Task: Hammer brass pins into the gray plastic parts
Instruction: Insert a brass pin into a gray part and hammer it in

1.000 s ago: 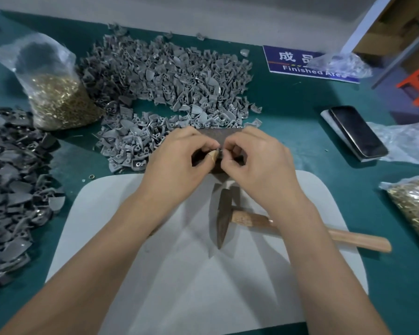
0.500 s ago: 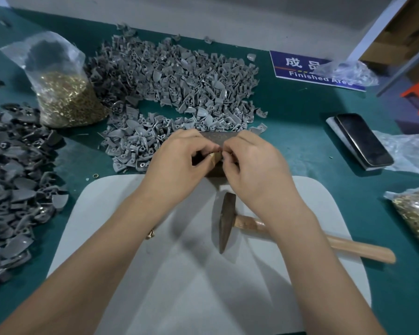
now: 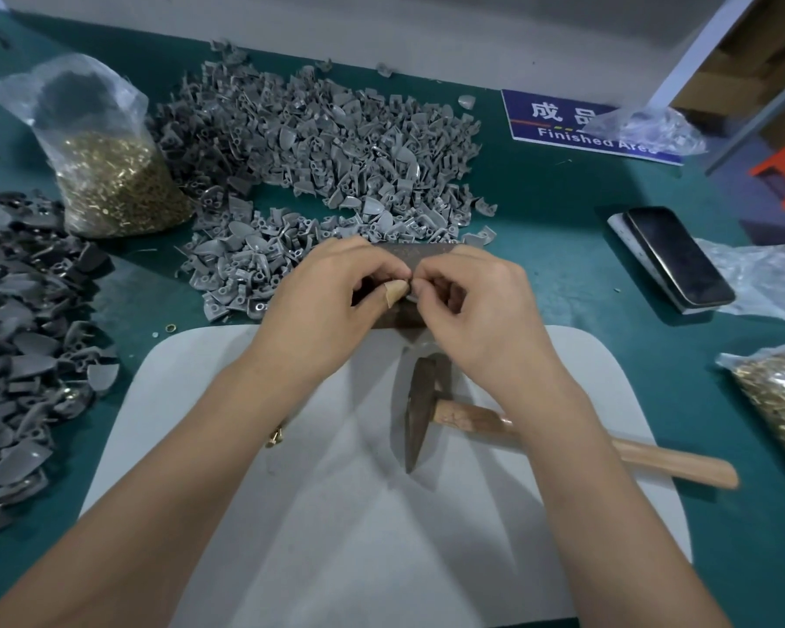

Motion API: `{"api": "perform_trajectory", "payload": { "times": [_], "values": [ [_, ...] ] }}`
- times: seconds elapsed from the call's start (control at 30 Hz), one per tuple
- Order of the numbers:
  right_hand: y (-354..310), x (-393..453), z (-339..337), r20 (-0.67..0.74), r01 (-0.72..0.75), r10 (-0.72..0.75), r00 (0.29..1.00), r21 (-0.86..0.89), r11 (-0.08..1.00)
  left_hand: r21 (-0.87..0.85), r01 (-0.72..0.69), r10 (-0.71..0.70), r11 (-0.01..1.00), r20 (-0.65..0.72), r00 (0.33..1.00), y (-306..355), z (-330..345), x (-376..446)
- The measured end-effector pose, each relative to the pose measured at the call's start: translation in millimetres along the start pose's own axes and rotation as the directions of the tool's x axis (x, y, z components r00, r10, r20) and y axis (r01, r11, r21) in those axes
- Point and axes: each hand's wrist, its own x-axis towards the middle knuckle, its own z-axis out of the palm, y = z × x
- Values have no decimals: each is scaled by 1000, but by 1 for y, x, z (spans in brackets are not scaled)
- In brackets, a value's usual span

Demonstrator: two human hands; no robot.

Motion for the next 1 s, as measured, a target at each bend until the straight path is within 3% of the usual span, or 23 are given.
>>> {"api": "perform_trajectory", "payload": {
  "times": [0.2, 0.5, 0.77, 0.9, 1.0],
  "values": [
    [0, -4, -3, -7, -32, 32, 999, 26, 999, 45, -29, 29, 999, 0, 1000, 1, -1, 1],
    [-5, 4, -4, 39, 6, -2, 999, -107, 994, -27, 27, -27, 999, 5, 1000, 0, -2, 1],
    [6, -39, -23, -28, -30, 30, 999, 18, 999, 28, 17, -16, 999, -18, 1000, -4, 1, 1],
    [13, -83, -45, 211, -88, 117, 971, -143, 986, 55, 36, -34, 998, -31, 999, -4, 1, 0],
    [13, -101, -47, 359, -33, 82, 930, -141, 989, 88, 45, -41, 995, -46, 998, -3, 0, 0]
  ]
}}
